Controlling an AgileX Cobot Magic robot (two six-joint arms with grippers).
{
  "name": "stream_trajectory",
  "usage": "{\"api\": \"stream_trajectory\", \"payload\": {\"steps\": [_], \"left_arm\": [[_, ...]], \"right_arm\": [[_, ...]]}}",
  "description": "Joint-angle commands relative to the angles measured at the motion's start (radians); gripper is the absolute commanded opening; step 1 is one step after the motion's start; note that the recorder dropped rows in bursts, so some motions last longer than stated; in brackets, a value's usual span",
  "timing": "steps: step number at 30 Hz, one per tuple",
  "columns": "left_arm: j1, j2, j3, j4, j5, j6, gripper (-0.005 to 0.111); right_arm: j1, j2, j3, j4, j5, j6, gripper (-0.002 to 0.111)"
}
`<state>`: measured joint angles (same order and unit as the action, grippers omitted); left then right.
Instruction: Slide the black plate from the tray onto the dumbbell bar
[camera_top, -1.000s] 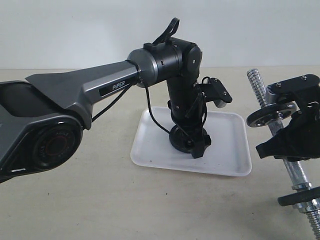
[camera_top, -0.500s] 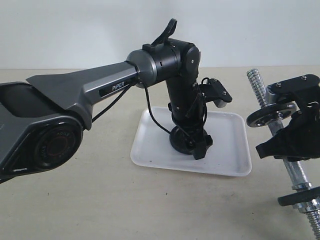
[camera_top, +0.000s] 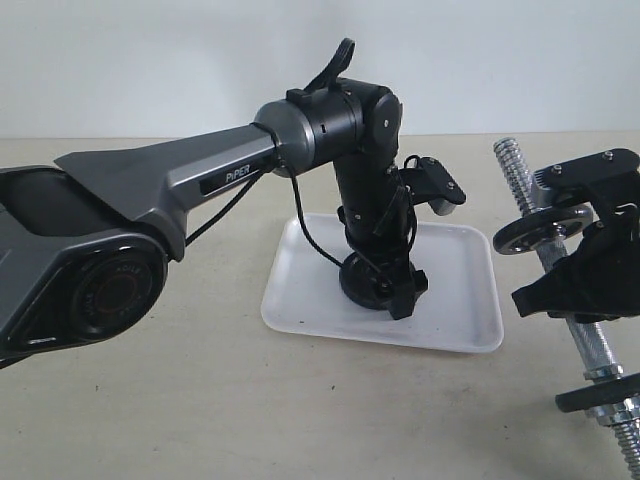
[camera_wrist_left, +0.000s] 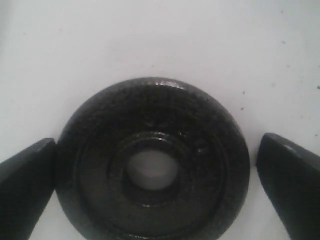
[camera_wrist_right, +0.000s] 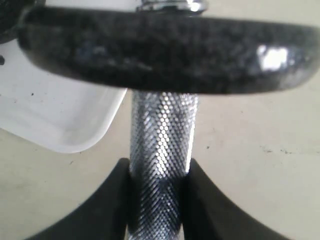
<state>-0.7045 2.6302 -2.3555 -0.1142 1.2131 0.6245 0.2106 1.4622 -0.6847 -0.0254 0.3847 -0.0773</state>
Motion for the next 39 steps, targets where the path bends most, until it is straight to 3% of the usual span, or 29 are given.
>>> {"api": "stream_trajectory", "payload": {"steps": [1, 7, 10, 15, 21, 39], "left_arm": [[-0.003, 0.053, 0.018, 0.010, 0.008, -0.008, 0.110], [-0.003, 0.053, 0.018, 0.010, 0.008, -0.008, 0.104], [-0.003, 0.051, 0.018, 0.010, 0.008, -0.008, 0.082], [-0.003, 0.038, 0.018, 0.010, 0.008, -0.004, 0.035], [-0.003, 0.031, 0.018, 0.036, 0.008, -0.008, 0.007], [-0.003, 0.025, 0.018, 0.078, 0.008, -0.008, 0.004]], "right_arm": [[-0.001, -0.058, -0.036, -0.010, -0.404, 0.000, 0.000], [-0.001, -0.058, -0.036, -0.010, -0.404, 0.000, 0.000], [-0.001, -0.058, -0.036, -0.010, -0.404, 0.000, 0.000], [-0.001, -0.058, -0.036, -0.010, -0.404, -0.002, 0.000], [-0.001, -0.058, -0.036, -0.010, -0.404, -0.002, 0.000], [-0.001, -0.058, -0.036, -0.010, -0.404, -0.002, 0.000]]}}
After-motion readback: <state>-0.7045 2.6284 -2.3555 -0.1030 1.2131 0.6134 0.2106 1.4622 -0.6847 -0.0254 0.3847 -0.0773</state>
